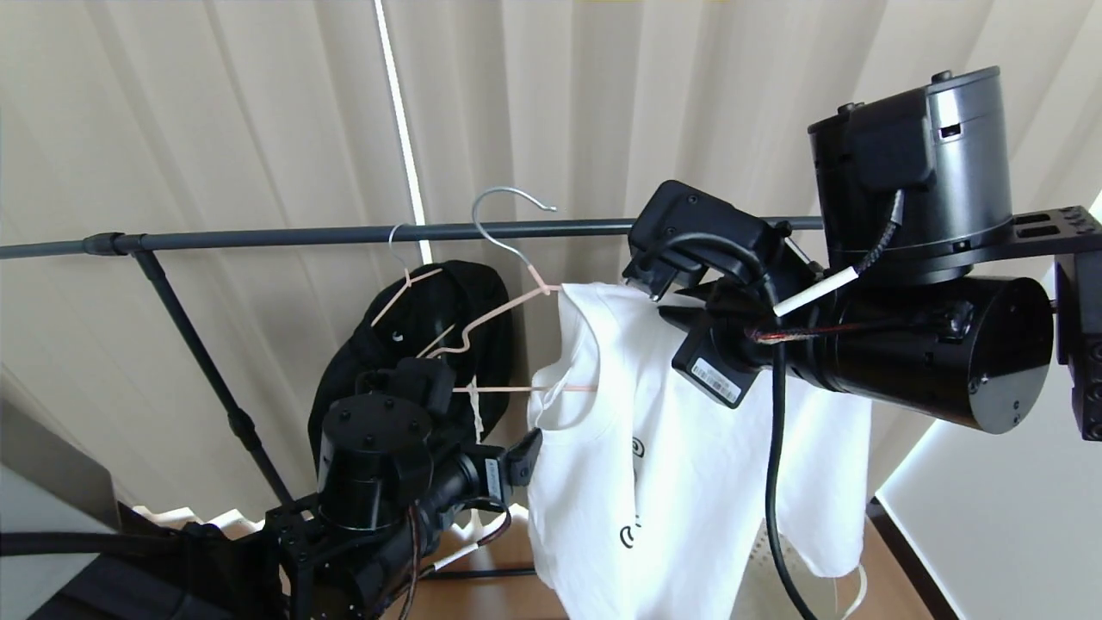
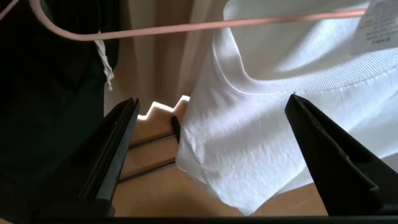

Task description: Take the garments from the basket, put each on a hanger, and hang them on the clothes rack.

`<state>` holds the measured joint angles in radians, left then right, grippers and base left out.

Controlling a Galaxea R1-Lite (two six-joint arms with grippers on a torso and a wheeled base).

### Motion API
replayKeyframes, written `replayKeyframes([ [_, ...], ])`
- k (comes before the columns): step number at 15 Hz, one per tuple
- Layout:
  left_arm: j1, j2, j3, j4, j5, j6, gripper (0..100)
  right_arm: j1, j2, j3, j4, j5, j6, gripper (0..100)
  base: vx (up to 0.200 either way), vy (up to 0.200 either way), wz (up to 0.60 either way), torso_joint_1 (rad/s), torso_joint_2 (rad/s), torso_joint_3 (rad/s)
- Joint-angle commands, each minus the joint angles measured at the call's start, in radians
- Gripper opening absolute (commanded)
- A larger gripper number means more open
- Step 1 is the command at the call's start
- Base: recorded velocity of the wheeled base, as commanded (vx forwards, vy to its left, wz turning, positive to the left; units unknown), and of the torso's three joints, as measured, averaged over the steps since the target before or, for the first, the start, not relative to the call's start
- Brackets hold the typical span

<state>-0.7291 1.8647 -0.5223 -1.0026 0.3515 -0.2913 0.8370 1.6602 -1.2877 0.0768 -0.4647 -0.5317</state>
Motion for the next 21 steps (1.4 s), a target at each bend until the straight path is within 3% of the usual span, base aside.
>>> replayKeyframes([
  [1,0.001,0.034,-0.021,-0.002,0.021,-0.006,100,0.013,-0.002,0.001,0.0,0.0,-0.001,0,0.0,0.0,0.0,0.0,0.0,0.0],
  [7,0.001,0.103,-0.062,-0.011,0.129,-0.022,100,0.027,0.0,0.001,-0.008,0.0,0.012,0,0.0,0.0,0.0,0.0,0.0,0.0],
  [17,-0.013,0.131,-0.031,-0.051,0.135,0.011,100,0.02,-0.03,0.001,-0.029,-0.011,0.012,0,0.0,0.0,0.0,0.0,0.0,0.0],
  [18,-0.012,0.136,-0.031,-0.051,0.135,0.011,0,0.02,-0.037,0.002,-0.028,-0.011,0.012,0,0.0,0.0,0.0,0.0,0.0,0.0],
  [21,-0.003,0.131,-0.033,-0.057,0.135,0.02,0,0.004,-0.039,0.002,-0.028,-0.011,0.012,0,0.0,0.0,0.0,0.0,0.0,0.0],
])
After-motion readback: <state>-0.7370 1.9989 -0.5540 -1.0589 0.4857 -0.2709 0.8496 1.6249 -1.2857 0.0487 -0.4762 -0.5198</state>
